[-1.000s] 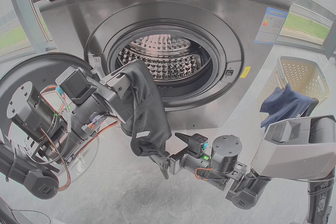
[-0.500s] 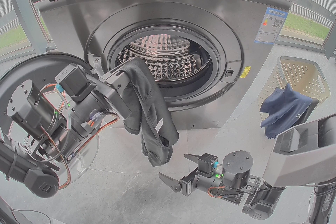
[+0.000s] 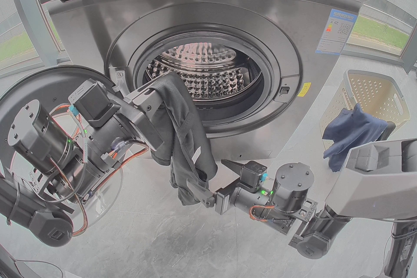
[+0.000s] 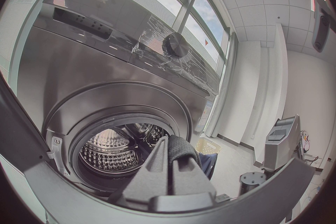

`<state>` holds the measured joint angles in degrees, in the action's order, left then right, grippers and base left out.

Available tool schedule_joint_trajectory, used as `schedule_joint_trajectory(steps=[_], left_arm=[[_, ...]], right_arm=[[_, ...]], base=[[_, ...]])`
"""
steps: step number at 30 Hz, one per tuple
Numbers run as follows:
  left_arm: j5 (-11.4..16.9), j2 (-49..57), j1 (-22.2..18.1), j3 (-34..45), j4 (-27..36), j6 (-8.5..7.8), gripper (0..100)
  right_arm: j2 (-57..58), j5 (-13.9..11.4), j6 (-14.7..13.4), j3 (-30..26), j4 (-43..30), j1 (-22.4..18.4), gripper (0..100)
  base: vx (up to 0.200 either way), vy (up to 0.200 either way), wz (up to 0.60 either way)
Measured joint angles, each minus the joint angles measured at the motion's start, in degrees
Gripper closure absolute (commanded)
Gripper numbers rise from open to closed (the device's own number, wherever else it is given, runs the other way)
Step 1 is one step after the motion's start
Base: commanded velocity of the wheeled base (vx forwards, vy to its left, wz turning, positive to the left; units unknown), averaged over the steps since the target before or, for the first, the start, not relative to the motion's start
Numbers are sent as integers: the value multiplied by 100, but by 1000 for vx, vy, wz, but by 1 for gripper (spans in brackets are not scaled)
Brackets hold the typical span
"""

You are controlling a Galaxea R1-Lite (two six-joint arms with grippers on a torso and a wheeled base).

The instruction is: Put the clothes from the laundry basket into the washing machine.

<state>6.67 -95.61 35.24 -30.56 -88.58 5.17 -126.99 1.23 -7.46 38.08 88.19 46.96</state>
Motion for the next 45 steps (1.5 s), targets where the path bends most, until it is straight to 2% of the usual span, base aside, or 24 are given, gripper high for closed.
schedule_joint_trajectory(steps=[13,32,33,40,45], left_arm=[[61,138,30,6,0,-6,100],[44,168,141,27,-10,-6,100],[44,171,141,27,-10,-5,100],[9,173,128,-2,0,11,100],[-2,167,80,-11,1,22,100]], right_arm=[[-914,-323,62,1593,11,-506,0],[-1620,-323,71,2705,-27,-536,0],[-1637,-312,71,2736,-28,-529,100],[-1666,-289,68,2790,9,-547,100],[-1546,-256,68,2630,17,-647,100]], base=[[0,0,0],[0,0,0],[0,0,0],[0,0,0],[0,0,0]])
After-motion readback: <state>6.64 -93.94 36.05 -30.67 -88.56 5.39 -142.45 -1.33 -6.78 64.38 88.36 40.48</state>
